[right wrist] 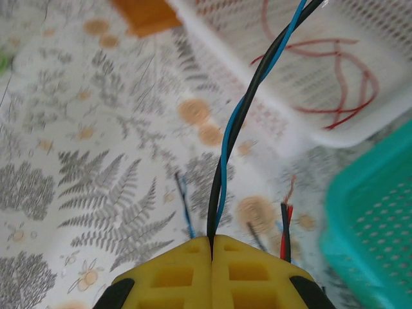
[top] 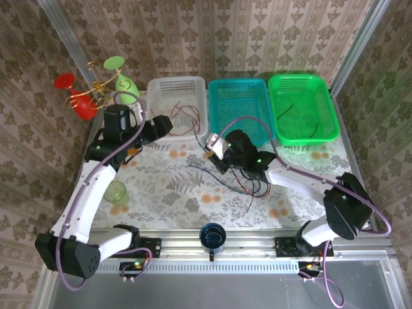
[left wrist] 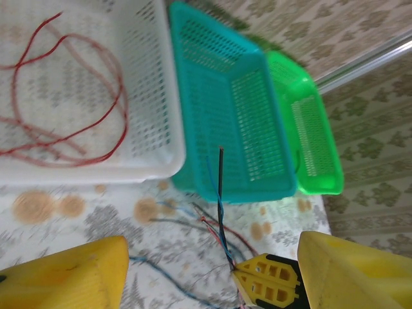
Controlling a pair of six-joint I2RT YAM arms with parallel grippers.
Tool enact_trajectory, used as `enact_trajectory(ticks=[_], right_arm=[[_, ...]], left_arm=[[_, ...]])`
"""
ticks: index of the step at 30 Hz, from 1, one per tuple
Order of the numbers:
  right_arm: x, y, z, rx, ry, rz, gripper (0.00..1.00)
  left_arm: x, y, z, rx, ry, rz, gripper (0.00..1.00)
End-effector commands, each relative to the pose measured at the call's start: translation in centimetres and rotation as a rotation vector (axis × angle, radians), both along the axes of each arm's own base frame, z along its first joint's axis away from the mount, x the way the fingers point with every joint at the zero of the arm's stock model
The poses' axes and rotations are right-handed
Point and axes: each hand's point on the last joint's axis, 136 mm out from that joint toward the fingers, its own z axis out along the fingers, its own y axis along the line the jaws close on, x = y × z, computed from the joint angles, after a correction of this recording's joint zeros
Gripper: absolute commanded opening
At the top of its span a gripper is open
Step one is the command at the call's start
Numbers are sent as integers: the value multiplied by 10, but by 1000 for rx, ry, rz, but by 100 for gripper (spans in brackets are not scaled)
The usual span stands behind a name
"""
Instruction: Untangle the cables
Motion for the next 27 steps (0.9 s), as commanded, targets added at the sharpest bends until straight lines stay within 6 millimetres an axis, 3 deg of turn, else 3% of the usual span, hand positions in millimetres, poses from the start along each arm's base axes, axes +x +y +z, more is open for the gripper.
enact_trajectory(ticks=[1,2,6,11,27], right_arm=[[9,-5,48,115,-67,0,0],[10,-12,69,150,-103,-9,0],[18,-29,110,221,-174,-43,0],[19,-35,140,296,-216,-60,0],[15,-37,136,323,-204,-69,0]], left_arm=[[5,-17,37,-37,-86,-75,71],[9,-20,48,-44,-106,-83,71],[19,-30,77,-78,-171,-110,71],[27,-51,101,-110,-220,-171,69],[52,-126,112,-301,-254,-352,48]])
